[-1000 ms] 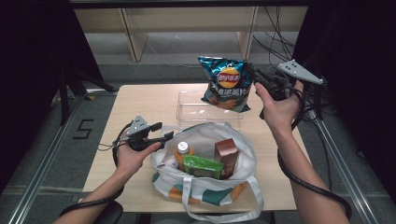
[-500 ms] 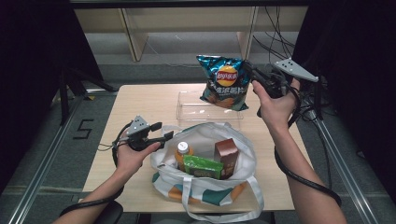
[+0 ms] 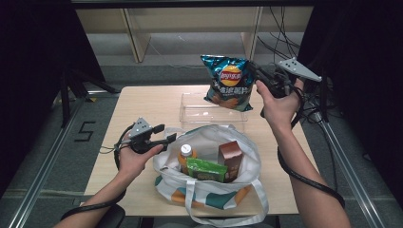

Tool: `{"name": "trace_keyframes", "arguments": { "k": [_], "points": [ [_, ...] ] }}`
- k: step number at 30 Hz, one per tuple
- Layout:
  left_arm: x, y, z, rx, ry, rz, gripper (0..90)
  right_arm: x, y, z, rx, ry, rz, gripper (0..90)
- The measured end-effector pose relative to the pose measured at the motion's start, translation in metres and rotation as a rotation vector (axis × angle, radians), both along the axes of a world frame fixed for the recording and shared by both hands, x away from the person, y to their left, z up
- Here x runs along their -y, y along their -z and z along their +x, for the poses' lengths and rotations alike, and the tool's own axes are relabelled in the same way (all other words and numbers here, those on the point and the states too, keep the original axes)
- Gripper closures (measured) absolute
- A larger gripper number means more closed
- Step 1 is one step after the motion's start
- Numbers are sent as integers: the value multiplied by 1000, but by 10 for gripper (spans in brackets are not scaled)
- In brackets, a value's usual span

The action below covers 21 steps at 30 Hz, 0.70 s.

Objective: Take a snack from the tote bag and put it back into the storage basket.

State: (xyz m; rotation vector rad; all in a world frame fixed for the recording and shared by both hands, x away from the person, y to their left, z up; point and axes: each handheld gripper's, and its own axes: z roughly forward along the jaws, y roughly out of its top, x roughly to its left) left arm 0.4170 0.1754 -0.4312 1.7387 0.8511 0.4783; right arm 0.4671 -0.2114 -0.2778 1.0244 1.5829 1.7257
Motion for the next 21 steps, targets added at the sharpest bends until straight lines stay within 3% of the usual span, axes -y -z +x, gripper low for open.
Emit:
{"name": "trace_keyframes", "arguments": {
  "k": [21],
  "points": [
    [0,0,0,2,-2,1,360,-5,2,10,-1,11,13,900]
  ]
}}
